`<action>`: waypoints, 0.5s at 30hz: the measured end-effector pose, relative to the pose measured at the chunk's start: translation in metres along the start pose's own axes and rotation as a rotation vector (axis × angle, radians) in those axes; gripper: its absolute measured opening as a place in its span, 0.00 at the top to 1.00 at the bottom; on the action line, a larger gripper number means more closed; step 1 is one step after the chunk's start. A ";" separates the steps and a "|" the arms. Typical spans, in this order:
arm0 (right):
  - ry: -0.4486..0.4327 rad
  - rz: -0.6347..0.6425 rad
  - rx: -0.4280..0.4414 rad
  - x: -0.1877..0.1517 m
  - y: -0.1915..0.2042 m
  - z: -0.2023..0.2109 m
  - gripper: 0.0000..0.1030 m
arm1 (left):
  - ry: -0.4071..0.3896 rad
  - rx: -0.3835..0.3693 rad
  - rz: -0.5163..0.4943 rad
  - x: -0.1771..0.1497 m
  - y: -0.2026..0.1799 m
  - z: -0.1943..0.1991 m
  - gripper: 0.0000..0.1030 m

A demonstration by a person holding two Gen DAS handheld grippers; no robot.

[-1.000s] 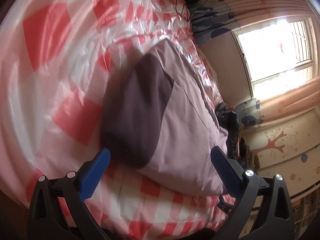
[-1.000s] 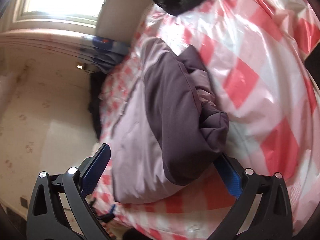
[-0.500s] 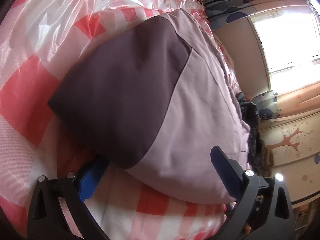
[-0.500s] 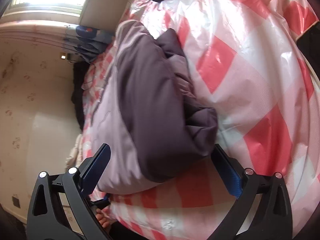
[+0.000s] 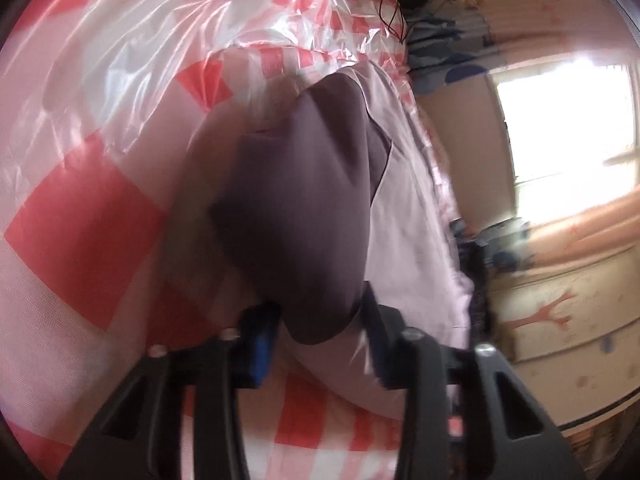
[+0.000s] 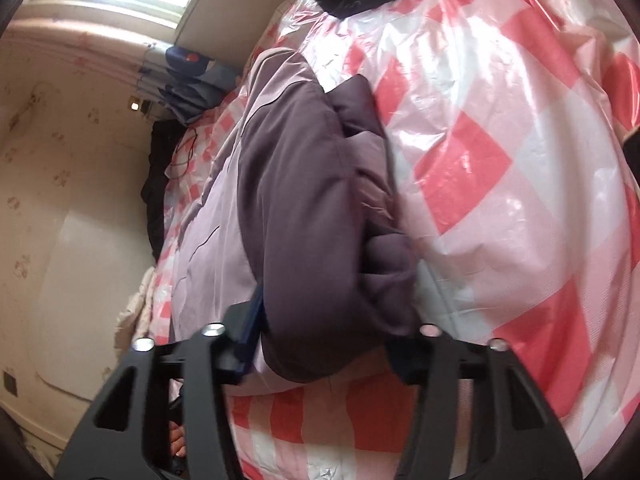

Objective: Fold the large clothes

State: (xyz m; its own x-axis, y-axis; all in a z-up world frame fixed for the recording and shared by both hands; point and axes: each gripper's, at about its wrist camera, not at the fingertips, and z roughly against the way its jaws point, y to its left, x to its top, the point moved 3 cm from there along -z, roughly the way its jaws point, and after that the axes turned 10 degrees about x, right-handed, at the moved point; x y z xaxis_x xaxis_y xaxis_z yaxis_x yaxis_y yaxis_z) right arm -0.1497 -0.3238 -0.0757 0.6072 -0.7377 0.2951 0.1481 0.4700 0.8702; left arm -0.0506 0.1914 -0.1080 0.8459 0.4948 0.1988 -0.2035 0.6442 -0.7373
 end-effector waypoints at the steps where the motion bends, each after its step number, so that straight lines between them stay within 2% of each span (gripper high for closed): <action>1: 0.005 0.003 0.008 0.000 -0.002 0.000 0.60 | 0.004 -0.007 -0.008 -0.001 0.001 0.001 0.72; 4: 0.011 0.033 0.011 0.001 -0.002 0.000 0.65 | 0.000 0.012 -0.068 -0.003 -0.008 0.003 0.75; 8: -0.012 0.062 0.084 0.006 0.013 0.008 0.69 | -0.008 -0.030 -0.116 -0.003 -0.030 0.017 0.79; 11: -0.026 0.097 0.138 0.007 0.035 0.026 0.71 | -0.012 -0.068 -0.176 -0.009 -0.049 0.038 0.79; 15: -0.027 0.144 0.181 -0.006 0.056 0.070 0.71 | 0.007 -0.107 -0.225 -0.030 -0.064 0.075 0.80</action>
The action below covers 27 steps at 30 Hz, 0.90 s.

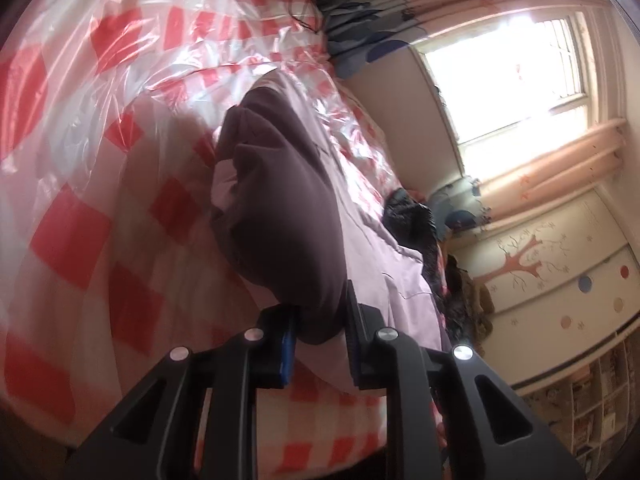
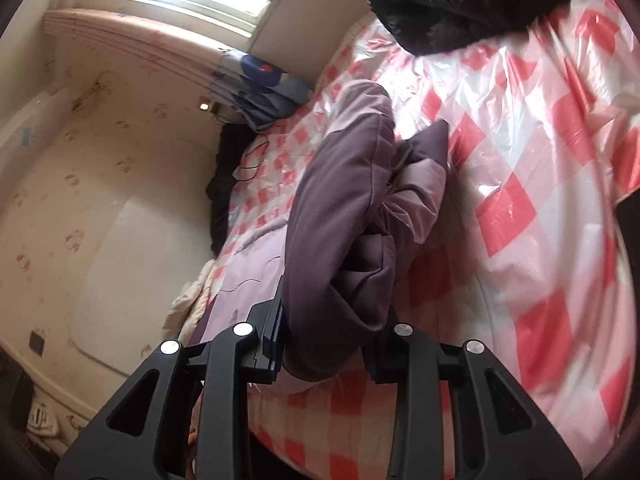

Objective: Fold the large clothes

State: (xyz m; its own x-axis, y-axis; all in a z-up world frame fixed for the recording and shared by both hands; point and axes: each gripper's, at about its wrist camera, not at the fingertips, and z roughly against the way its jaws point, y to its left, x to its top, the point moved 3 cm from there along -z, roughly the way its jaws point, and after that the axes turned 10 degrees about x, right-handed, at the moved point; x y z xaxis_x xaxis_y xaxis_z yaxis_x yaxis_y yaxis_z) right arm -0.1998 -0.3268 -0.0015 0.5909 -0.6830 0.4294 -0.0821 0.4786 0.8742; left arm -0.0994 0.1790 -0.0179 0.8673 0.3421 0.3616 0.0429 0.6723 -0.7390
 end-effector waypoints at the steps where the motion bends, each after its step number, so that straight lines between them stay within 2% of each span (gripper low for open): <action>1: 0.004 0.003 0.003 -0.005 0.004 0.012 0.71 | 0.008 -0.001 -0.007 -0.007 -0.001 0.007 0.79; 4: 0.038 0.004 -0.030 -0.024 0.002 0.037 0.71 | 0.081 0.042 -0.004 -0.029 0.011 0.008 0.76; 7: 0.114 -0.039 -0.108 -0.040 -0.019 0.042 0.64 | 0.153 0.083 0.078 -0.047 0.042 -0.006 0.66; 9: 0.121 -0.102 -0.116 -0.047 -0.032 0.044 0.60 | 0.158 0.070 0.155 -0.055 0.058 -0.006 0.46; 10: 0.122 -0.120 -0.123 -0.049 -0.036 0.044 0.53 | 0.147 0.070 0.175 -0.057 0.062 -0.003 0.41; 12: 0.139 -0.136 -0.152 -0.051 -0.038 0.040 0.42 | 0.122 0.109 0.199 -0.060 0.069 0.000 0.24; 14: 0.189 -0.119 -0.186 -0.052 -0.036 0.026 0.29 | 0.117 0.115 0.225 -0.059 0.074 -0.001 0.23; 16: 0.194 -0.090 -0.194 -0.051 -0.031 0.017 0.26 | 0.125 0.116 0.227 -0.055 0.075 -0.012 0.23; 18: 0.173 -0.083 -0.179 -0.047 -0.028 0.014 0.26 | 0.123 0.113 0.209 -0.051 0.067 -0.023 0.23; 19: 0.152 -0.096 -0.149 -0.044 -0.028 0.016 0.30 | 0.117 0.121 0.189 -0.049 0.061 -0.029 0.22; 20: 0.135 -0.102 -0.129 -0.044 -0.029 0.018 0.45 | 0.110 0.134 0.175 -0.046 0.057 -0.032 0.18; 21: 0.115 -0.110 -0.119 -0.043 -0.029 0.023 0.56 | 0.097 0.153 0.170 -0.044 0.053 -0.038 0.16; 22: 0.101 -0.117 -0.097 -0.042 -0.031 0.028 0.64 | 0.083 0.161 0.156 -0.042 0.050 -0.040 0.16; 23: 0.096 -0.123 -0.074 -0.043 -0.032 0.032 0.67 | 0.069 0.150 0.130 -0.041 0.045 -0.040 0.24; 24: 0.096 -0.116 -0.077 -0.045 -0.031 0.034 0.68 | 0.062 0.145 0.107 -0.040 0.040 -0.038 0.51; 26: 0.095 -0.091 -0.086 -0.050 -0.024 0.039 0.69 | 0.060 0.110 0.058 -0.038 0.032 -0.030 0.69; 27: 0.091 -0.086 -0.076 -0.051 -0.019 0.044 0.69 | 0.056 0.082 0.047 -0.039 0.027 -0.020 0.72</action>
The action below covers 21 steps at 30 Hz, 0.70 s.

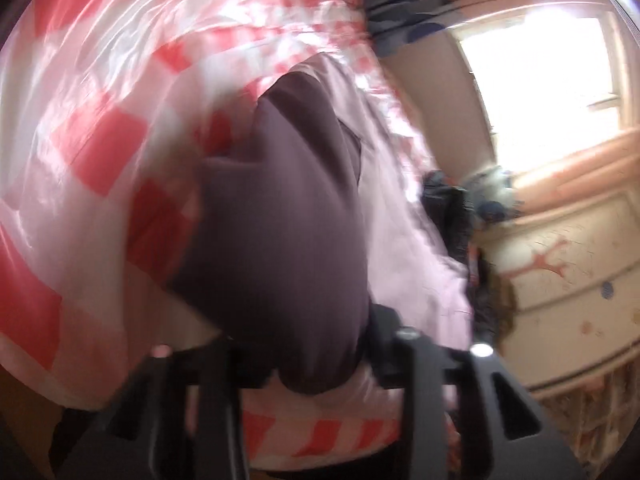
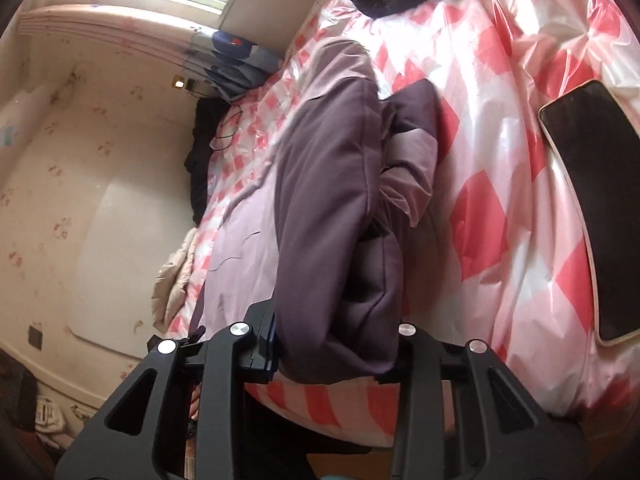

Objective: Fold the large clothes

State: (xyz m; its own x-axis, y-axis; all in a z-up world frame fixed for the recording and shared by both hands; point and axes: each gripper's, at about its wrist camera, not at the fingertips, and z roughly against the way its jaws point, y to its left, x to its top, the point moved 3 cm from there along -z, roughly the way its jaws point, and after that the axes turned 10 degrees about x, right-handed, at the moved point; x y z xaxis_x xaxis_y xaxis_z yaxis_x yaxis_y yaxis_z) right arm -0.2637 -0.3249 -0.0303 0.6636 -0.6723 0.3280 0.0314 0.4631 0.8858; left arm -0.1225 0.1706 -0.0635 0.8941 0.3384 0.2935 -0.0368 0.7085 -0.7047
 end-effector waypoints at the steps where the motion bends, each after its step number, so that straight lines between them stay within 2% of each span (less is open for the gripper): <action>1: 0.000 0.011 0.004 -0.002 0.005 0.006 0.69 | -0.009 -0.002 -0.032 -0.004 -0.006 0.009 0.72; 3: 0.011 0.008 -0.008 -0.003 0.005 0.011 0.68 | -0.021 0.015 -0.088 -0.012 -0.015 0.020 0.72; 5: 0.042 -0.037 -0.047 -0.004 -0.010 0.021 0.61 | 0.013 0.036 -0.091 -0.017 -0.008 0.015 0.68; 7: 0.018 -0.130 -0.063 -0.004 -0.031 0.034 0.58 | 0.055 0.040 -0.041 -0.020 0.009 0.005 0.61; 8: -0.006 -0.155 -0.059 -0.004 -0.036 0.040 0.56 | 0.065 0.032 -0.007 -0.021 0.017 0.001 0.52; 10: -0.108 -0.158 -0.074 -0.002 -0.035 0.060 0.53 | 0.066 0.021 0.045 -0.023 0.031 -0.002 0.40; 12: -0.224 -0.105 -0.137 0.005 -0.023 0.078 0.45 | 0.073 0.019 0.115 -0.018 0.039 -0.005 0.23; 13: -0.289 -0.068 -0.170 0.011 -0.011 0.086 0.42 | 0.061 0.008 0.125 -0.016 0.040 -0.005 0.21; 14: -0.317 -0.012 -0.199 0.016 0.001 0.086 0.39 | 0.052 -0.002 0.125 -0.012 0.038 -0.006 0.20; 15: -0.311 0.092 -0.223 0.024 0.024 0.074 0.37 | 0.059 -0.008 0.120 -0.009 0.035 -0.011 0.19; 16: -0.270 0.177 -0.239 0.033 0.044 0.053 0.34 | 0.067 -0.008 0.114 -0.008 0.030 -0.018 0.17; 17: -0.225 0.237 -0.257 0.040 0.058 0.031 0.34 | 0.067 0.000 0.109 -0.007 0.025 -0.023 0.11; 19: -0.089 0.397 -0.308 0.055 0.091 -0.041 0.33 | 0.044 0.030 0.094 -0.006 0.018 -0.030 0.09; 20: -0.001 0.481 -0.352 0.062 0.102 -0.087 0.32 | 0.036 0.038 0.089 -0.006 0.017 -0.031 0.09; 21: 0.047 0.526 -0.383 0.067 0.105 -0.121 0.32 | 0.026 0.043 0.082 -0.007 0.016 -0.031 0.09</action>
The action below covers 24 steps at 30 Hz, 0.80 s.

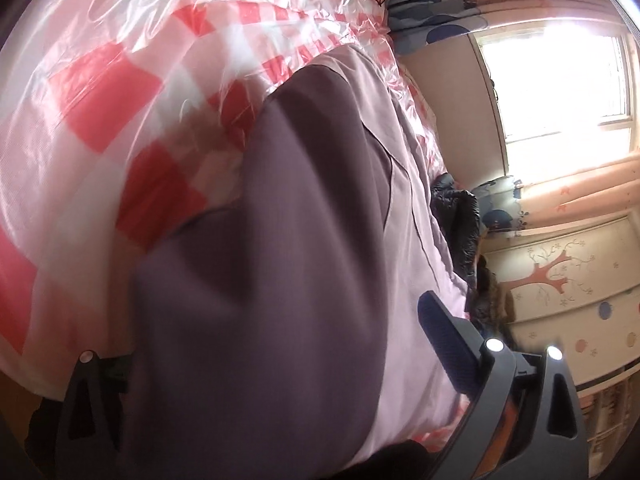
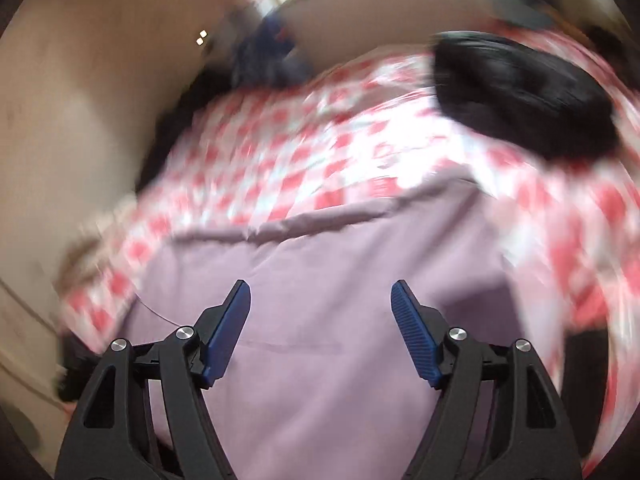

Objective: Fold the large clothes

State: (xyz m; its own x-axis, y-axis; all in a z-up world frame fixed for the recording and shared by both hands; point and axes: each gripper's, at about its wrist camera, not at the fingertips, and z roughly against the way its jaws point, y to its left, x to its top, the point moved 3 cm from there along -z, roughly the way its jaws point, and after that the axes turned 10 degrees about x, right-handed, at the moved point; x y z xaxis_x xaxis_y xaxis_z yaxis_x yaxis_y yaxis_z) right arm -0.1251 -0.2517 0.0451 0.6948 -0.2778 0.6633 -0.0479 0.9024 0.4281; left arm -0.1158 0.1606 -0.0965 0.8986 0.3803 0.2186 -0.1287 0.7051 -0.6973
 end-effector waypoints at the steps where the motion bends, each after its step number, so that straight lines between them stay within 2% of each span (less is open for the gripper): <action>1: 0.036 0.027 -0.008 0.010 0.006 -0.029 0.32 | -0.008 -0.004 -0.006 0.000 -0.001 0.001 0.10; 4: 0.133 0.059 -0.092 0.035 0.006 -0.119 0.32 | -0.010 -0.031 -0.002 0.000 0.001 0.004 0.12; 5: 0.165 0.070 -0.139 0.032 0.000 -0.142 0.30 | -0.007 -0.033 -0.001 -0.001 0.005 0.005 0.14; 6: 0.235 0.071 -0.178 0.023 -0.011 -0.170 0.28 | -0.006 -0.037 -0.006 0.000 0.005 0.005 0.18; 7: 0.277 0.073 -0.193 0.015 -0.019 -0.188 0.27 | -0.009 -0.041 -0.013 0.000 0.005 0.006 0.20; 8: 0.278 0.088 -0.210 0.015 -0.020 -0.194 0.27 | -0.013 -0.042 -0.024 0.001 0.002 0.005 0.22; 10: 0.297 0.082 -0.216 0.018 -0.016 -0.191 0.26 | 0.002 -0.033 -0.022 0.000 0.004 0.003 0.22; 12: 0.262 0.059 -0.162 0.024 -0.004 -0.165 0.26 | 0.009 -0.049 -0.009 -0.001 0.009 0.004 0.22; 14: 0.189 0.127 -0.107 0.028 0.027 -0.136 0.26 | 0.013 -0.069 0.005 -0.001 0.012 0.004 0.22; 15: 0.176 0.183 -0.096 0.018 0.042 -0.124 0.25 | 0.014 -0.075 0.012 0.000 0.014 0.004 0.22; 17: 0.253 0.275 -0.113 -0.007 0.060 -0.135 0.18 | 0.016 -0.072 0.011 -0.001 0.015 0.004 0.22; 19: 0.371 0.370 -0.183 -0.042 0.057 -0.171 0.11 | 0.008 -0.069 0.003 -0.002 0.009 0.004 0.22; 21: 0.371 0.316 -0.154 -0.043 0.049 -0.176 0.11 | 0.005 -0.059 -0.001 -0.003 0.003 0.003 0.22; 24: 0.321 0.238 -0.098 -0.037 0.054 -0.141 0.11 | 0.012 -0.060 0.012 -0.002 0.007 0.001 0.22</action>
State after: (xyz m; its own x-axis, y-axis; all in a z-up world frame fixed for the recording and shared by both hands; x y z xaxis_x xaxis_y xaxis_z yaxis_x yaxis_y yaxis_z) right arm -0.0527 -0.1466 -0.0429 0.8620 0.0458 0.5048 -0.1768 0.9605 0.2148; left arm -0.1193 0.1654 -0.1009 0.9023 0.3809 0.2021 -0.1144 0.6633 -0.7396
